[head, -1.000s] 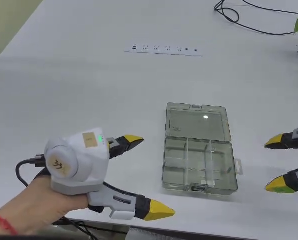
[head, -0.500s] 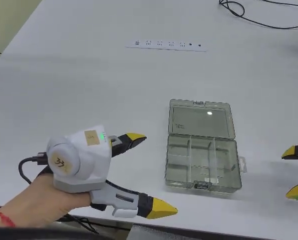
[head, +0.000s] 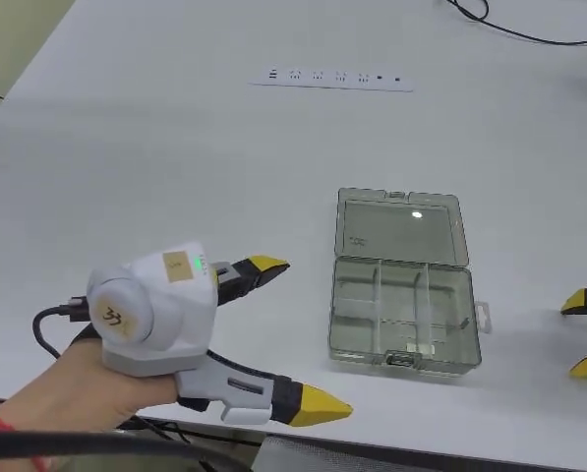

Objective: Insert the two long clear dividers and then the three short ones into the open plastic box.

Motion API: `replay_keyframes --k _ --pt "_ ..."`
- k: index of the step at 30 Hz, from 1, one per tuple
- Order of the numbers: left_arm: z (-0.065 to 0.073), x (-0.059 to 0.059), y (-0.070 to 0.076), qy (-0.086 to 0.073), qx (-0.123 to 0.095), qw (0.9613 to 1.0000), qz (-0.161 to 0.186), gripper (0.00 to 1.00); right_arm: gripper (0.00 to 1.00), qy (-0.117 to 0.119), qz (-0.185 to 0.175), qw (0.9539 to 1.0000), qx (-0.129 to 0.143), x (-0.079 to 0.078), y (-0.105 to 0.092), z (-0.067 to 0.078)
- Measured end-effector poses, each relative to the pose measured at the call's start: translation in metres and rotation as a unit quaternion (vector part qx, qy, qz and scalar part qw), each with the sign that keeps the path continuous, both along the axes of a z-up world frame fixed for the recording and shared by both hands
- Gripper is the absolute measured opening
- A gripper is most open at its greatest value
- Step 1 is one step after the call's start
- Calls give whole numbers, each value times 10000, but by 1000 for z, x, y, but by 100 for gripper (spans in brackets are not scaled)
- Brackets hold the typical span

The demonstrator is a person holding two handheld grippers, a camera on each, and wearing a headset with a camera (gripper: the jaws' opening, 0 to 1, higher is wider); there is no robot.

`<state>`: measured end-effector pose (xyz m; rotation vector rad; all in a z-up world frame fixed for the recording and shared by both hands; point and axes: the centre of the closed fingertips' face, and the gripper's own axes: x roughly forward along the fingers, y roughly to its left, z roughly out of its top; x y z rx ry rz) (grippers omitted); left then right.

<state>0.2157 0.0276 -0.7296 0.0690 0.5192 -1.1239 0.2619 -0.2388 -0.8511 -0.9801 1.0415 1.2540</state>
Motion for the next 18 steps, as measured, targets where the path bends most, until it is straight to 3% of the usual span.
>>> replay_keyframes --k 6,14,18 --pt "0 0 0 -1 13 10000 -16 100 33 -18 29 10000 -25 1 0 2" --pt "-1 0 1 1 38 10000 -27 100 33 -62 35 10000 -70 -1 1 3" --pt "2 1 2 -13 41 10000 0 100 32 -180 -37 9998 100 -1 10 15"
